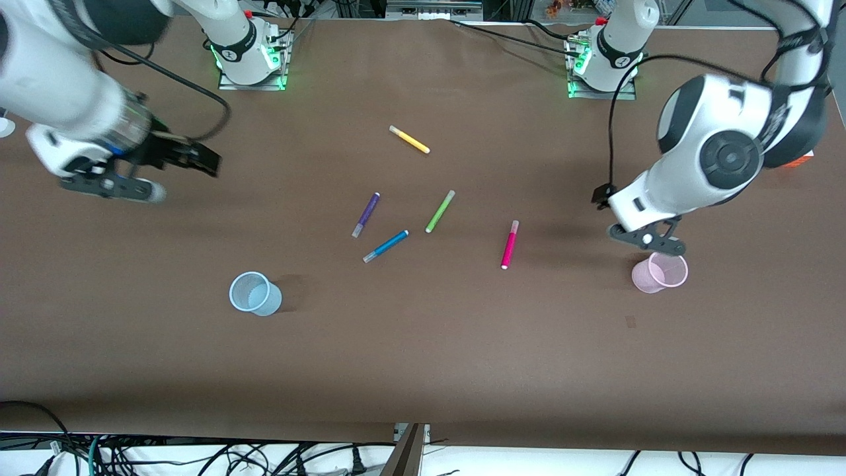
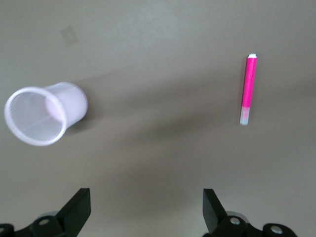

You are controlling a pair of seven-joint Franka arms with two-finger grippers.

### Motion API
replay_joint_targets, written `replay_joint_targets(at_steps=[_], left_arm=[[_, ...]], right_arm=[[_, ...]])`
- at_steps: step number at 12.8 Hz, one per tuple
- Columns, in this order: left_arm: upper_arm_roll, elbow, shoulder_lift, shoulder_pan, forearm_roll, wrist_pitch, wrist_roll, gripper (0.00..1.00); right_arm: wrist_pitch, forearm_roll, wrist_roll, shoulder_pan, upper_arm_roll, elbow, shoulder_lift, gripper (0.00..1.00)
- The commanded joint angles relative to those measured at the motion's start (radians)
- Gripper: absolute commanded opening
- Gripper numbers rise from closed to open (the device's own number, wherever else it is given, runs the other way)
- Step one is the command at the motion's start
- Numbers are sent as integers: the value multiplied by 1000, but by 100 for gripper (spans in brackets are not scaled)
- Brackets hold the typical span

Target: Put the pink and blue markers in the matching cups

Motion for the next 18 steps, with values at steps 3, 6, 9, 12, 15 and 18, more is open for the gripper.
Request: replay_joint_targets(at_steps=[3, 6, 9, 12, 15, 18], left_arm=[[-17, 4, 75, -13, -25, 92, -7, 100], [-17, 3, 75, -13, -17, 88, -7, 100], [-20, 4, 70, -30, -13, 77, -10, 100], [-22, 7, 72, -37, -11, 78, -36, 100], [-20, 11, 102, -102, 7, 84, -157, 100], [-22, 21, 225, -138, 60, 97, -151, 100]], right_arm=[[114, 30, 345, 109, -9, 26, 151, 99], [254, 113, 574, 140, -9, 26, 246, 99], [358, 101, 667, 221, -10, 35, 370, 99], [454, 101, 769, 263, -10, 43, 470, 98], [516, 102, 853, 289, -10, 73, 553, 97], [555, 101, 913, 321, -10, 116, 624, 95]])
